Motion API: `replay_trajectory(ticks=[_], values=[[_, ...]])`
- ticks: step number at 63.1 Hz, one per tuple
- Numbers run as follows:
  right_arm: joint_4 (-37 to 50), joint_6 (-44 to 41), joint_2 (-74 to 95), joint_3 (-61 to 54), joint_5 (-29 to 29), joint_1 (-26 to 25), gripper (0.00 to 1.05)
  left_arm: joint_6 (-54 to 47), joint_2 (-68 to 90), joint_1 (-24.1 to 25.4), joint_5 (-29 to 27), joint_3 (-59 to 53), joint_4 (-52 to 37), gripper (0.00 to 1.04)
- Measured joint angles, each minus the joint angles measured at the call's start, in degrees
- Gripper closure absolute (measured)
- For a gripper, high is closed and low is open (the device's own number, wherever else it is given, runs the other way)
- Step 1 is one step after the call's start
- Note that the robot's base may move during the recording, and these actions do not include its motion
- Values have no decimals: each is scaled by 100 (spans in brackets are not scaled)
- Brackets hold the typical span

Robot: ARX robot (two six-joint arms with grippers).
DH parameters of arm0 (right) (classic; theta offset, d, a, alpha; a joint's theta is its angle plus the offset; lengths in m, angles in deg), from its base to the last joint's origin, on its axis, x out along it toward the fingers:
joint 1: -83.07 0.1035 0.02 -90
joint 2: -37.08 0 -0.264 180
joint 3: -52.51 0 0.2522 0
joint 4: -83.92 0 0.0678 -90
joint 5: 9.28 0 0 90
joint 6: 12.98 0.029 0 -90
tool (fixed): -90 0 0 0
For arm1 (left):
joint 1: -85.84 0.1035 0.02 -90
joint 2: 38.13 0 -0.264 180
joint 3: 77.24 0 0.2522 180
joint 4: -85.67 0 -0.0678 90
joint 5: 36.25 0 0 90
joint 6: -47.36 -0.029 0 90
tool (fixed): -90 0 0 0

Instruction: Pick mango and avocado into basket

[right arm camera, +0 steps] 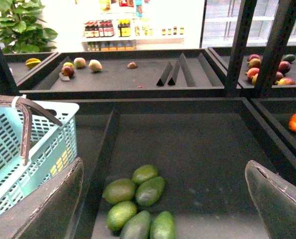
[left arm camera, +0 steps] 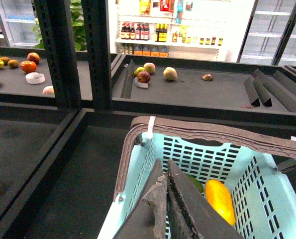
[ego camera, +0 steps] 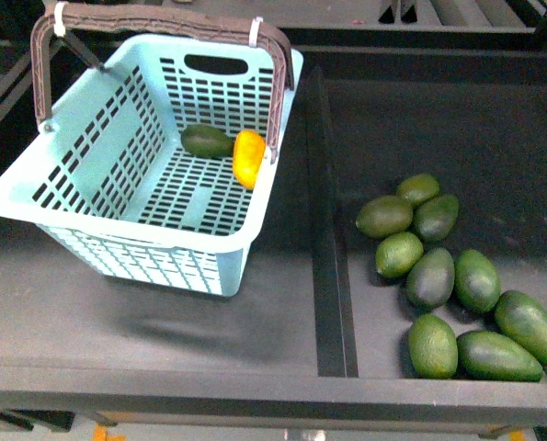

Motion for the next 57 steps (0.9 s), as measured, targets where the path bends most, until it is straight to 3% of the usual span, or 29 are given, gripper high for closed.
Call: replay_trajectory(ticks=[20,23,28,57], values=[[0,0,0,0,2,0,9,-79,-2109,356,326,-957,1189,102],[0,0,0,0,2,0,9,-83,-2391,557,645,-1075,1364,102],[0,0,0,0,0,0,9,-90,-2872,767,695,-1231,1672,102],[0,0,0,0,2,0,9,-103,-5274,778,745,-1626,3635,102]])
